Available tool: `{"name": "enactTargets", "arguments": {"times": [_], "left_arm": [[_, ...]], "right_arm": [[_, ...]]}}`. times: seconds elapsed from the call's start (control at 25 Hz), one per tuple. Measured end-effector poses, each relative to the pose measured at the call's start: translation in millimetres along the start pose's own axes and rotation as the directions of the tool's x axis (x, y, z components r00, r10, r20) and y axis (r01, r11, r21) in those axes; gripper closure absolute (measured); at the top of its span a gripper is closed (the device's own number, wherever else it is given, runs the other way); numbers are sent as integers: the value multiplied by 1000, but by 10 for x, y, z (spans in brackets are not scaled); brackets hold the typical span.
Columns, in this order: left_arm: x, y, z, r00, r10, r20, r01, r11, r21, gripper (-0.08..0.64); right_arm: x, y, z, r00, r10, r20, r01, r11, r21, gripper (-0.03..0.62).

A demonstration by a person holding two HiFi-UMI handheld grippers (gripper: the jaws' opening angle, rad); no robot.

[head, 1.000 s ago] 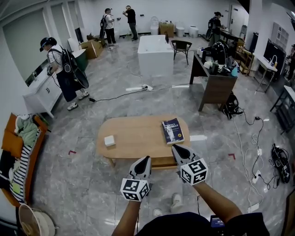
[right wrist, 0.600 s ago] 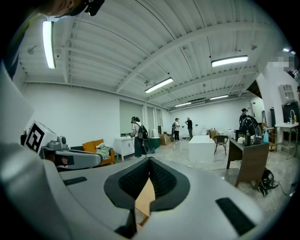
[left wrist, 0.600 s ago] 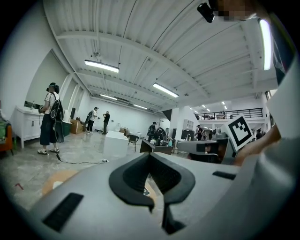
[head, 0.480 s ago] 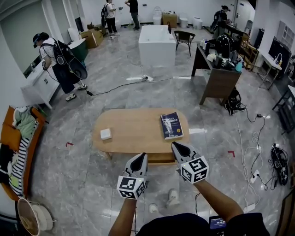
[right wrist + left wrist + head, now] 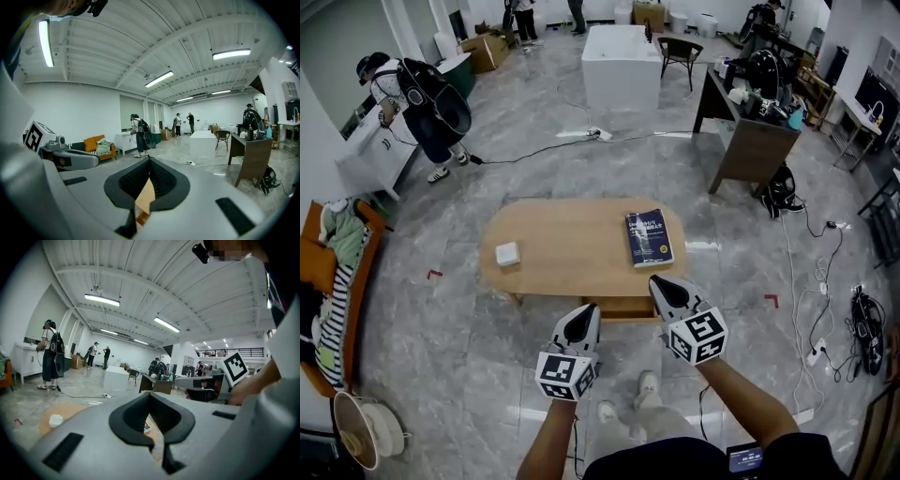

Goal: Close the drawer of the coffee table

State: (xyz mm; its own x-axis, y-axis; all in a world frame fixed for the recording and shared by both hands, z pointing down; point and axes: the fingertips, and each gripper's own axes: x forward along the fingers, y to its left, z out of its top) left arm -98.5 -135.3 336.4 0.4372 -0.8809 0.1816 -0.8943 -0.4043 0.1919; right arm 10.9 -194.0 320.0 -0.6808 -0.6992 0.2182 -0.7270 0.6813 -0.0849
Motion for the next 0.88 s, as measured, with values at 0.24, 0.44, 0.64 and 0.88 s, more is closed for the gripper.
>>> {"name": "enactTargets", "arguments": {"times": [0.24,0.44,0.64,0.88], "left_arm": [[158,74,-130,1000,1,-10,-1,1000,0,558],[269,110,-309,1000,-4,-29,4,1000,3,558],[387,108,-470,999,-7,-39,7,1000,-6,558],[462,197,-755,998,11,-65,-13,999,-31,558]], "right_arm": [[137,-33,-195,999,25,-28,-25,1000,-3,581],[211,4,-406,997,54,-57,-54,998,-10,581],[287,-37,-559,994,77,-74,-79,996,-27,581],[388,-191,-682,995,72,-73,-75,997,-33,580]]}}
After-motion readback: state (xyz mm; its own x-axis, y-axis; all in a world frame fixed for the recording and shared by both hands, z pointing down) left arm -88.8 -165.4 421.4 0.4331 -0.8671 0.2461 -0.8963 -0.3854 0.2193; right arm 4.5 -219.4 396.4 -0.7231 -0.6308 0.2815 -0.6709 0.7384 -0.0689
